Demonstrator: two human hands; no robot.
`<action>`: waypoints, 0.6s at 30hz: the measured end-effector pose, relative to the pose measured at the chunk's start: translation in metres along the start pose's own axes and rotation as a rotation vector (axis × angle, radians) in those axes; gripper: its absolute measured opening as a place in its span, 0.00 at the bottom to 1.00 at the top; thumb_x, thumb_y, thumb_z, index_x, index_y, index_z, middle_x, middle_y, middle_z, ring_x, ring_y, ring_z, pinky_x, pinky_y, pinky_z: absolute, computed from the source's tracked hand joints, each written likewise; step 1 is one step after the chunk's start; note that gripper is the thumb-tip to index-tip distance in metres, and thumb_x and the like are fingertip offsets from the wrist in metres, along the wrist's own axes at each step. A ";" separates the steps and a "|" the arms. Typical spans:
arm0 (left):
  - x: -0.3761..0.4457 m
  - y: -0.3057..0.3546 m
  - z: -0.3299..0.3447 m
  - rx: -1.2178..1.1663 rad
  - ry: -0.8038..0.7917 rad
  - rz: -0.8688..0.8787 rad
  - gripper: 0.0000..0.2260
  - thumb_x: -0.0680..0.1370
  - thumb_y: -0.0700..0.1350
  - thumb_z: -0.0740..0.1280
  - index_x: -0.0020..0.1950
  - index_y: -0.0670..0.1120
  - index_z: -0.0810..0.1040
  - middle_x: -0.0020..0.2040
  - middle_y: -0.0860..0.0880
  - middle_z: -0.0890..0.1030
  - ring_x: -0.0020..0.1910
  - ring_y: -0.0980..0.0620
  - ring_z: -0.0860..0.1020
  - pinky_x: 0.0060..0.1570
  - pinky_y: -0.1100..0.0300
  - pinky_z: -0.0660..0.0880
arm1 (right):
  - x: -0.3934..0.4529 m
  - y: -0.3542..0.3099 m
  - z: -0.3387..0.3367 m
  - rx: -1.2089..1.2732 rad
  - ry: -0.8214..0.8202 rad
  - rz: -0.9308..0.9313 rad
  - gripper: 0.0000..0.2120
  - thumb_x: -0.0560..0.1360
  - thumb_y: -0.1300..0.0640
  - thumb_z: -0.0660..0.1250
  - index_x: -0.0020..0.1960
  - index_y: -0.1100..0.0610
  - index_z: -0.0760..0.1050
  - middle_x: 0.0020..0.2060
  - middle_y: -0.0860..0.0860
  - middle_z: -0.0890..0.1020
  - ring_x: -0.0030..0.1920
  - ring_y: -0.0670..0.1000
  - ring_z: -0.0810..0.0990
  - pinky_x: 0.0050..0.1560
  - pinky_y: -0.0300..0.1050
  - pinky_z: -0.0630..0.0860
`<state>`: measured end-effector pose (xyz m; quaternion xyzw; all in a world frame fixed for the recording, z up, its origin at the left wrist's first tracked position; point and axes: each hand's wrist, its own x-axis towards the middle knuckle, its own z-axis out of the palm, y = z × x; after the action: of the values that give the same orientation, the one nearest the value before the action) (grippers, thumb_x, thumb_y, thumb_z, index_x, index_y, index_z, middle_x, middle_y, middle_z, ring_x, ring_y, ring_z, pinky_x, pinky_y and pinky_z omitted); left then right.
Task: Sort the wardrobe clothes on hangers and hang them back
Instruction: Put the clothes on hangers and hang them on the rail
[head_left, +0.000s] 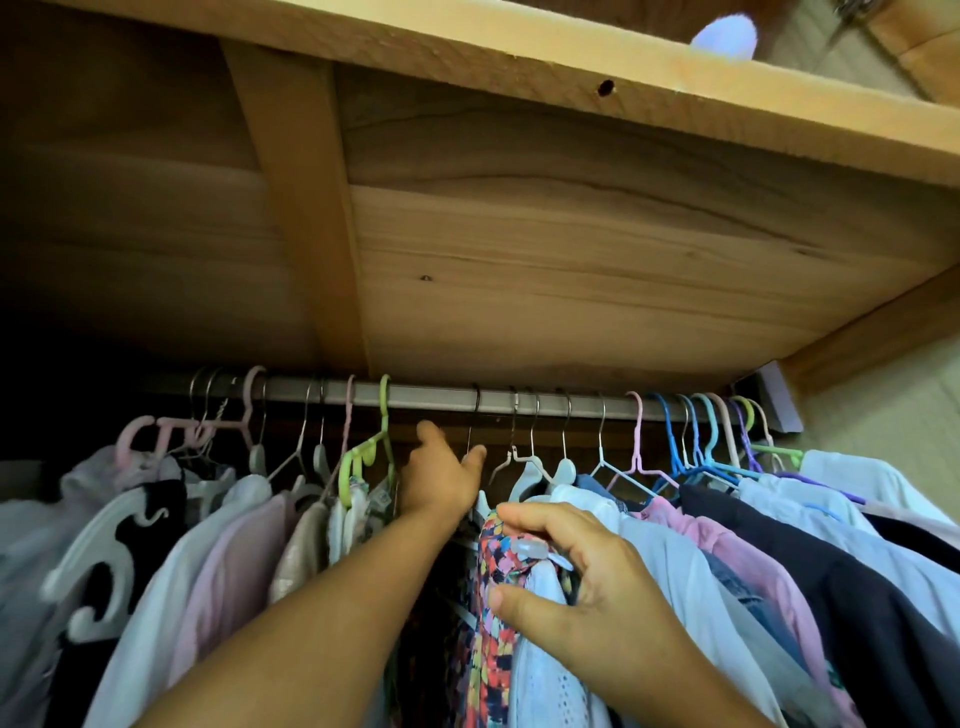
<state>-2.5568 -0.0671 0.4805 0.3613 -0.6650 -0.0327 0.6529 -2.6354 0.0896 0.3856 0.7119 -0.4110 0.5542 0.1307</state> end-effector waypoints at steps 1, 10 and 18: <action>0.000 -0.003 0.003 -0.057 -0.051 -0.016 0.19 0.77 0.51 0.67 0.61 0.42 0.67 0.56 0.40 0.78 0.55 0.40 0.77 0.48 0.55 0.72 | -0.001 -0.001 0.000 -0.011 0.007 -0.007 0.23 0.61 0.45 0.71 0.55 0.33 0.72 0.53 0.34 0.75 0.58 0.34 0.72 0.62 0.38 0.71; -0.004 -0.029 0.004 -0.432 -0.433 -0.020 0.13 0.78 0.42 0.65 0.63 0.44 0.71 0.56 0.44 0.78 0.52 0.50 0.76 0.57 0.54 0.73 | -0.014 -0.001 -0.003 -0.074 0.004 -0.042 0.29 0.68 0.55 0.74 0.58 0.30 0.65 0.52 0.25 0.70 0.60 0.30 0.66 0.56 0.22 0.62; -0.038 -0.076 0.008 -0.435 -0.534 -0.064 0.14 0.80 0.42 0.62 0.66 0.45 0.70 0.64 0.46 0.75 0.62 0.47 0.73 0.67 0.48 0.67 | -0.039 0.006 0.004 -0.091 0.050 -0.060 0.39 0.64 0.48 0.68 0.71 0.35 0.55 0.66 0.29 0.61 0.68 0.30 0.58 0.67 0.28 0.58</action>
<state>-2.5349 -0.1071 0.4083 0.2131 -0.7782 -0.2876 0.5161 -2.6388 0.1006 0.3477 0.7034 -0.4108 0.5483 0.1896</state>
